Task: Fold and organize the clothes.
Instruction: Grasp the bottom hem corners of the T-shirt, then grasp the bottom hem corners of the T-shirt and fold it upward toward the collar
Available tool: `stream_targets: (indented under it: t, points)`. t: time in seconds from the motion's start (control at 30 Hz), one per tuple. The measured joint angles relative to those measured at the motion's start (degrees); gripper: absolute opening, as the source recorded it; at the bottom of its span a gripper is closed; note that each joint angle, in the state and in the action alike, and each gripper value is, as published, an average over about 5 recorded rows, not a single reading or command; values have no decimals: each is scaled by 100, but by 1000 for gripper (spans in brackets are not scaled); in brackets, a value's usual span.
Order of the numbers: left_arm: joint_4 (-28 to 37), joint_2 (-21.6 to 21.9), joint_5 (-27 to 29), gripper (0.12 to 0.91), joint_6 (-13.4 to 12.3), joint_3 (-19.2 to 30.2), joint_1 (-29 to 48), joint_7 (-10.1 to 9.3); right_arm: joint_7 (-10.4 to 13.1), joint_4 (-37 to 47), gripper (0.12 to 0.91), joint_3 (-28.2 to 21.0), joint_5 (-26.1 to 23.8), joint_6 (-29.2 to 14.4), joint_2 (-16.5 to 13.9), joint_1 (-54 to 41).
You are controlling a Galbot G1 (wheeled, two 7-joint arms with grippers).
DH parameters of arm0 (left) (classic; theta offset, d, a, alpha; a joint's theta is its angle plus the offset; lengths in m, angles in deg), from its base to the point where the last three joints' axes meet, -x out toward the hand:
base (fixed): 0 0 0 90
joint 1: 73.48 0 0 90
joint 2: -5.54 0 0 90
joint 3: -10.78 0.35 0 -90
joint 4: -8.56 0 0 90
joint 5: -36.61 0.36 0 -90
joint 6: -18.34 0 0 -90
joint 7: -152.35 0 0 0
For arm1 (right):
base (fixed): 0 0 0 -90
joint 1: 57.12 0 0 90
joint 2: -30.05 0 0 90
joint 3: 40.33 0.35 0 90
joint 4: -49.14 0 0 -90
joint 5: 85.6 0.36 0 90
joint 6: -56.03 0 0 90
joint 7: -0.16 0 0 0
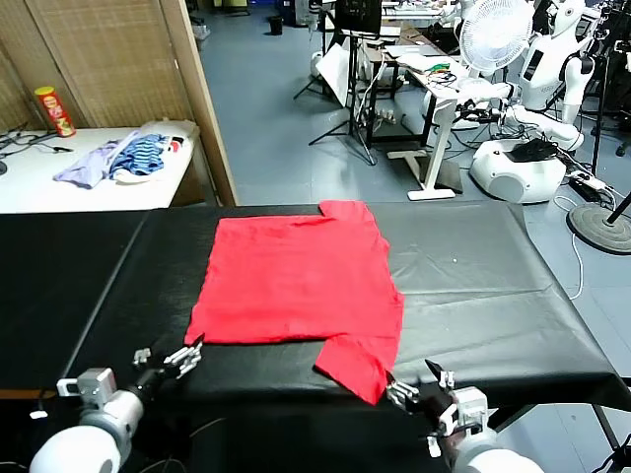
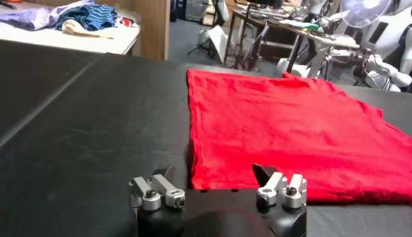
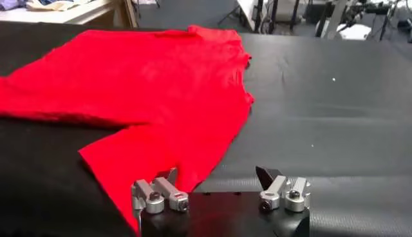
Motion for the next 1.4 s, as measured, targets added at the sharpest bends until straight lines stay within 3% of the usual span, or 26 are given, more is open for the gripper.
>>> stream_targets:
  t: [0.17, 0.3, 0.57, 0.7, 0.97, 1.1, 1.23, 1.4]
  points:
    - [194, -40, -10, 795, -24, 27, 135, 5, 19, 137, 778, -108, -85, 1, 51, 5]
    - [390, -74, 12, 714, -49, 70, 188, 50, 51, 236, 643, -169, -139, -3, 90, 2]
    - [661, -184, 113, 287, -119, 148, 268, 110, 138, 305, 205, -191, -129, -6, 134, 20]
    - [641, -221, 147, 138, -142, 160, 246, 94, 178, 215, 124, -128, -90, 35, 123, 101]
    - [210, -436, 407, 125, -232, 129, -59, -44, 351, -321, 122, 150, 39, 357, 19, 418]
    - [-116, -546, 564, 125, -367, 42, -391, -84, 378, -656, 122, 307, 110, 321, -34, 631]
    - [-454, -603, 558, 125, -536, -62, -847, -84, 369, -775, 122, 456, 359, -19, -96, 679]
    - [-659, -707, 430, 125, -781, -63, -1031, -125, 228, -593, 122, 586, 734, -775, -232, 393]
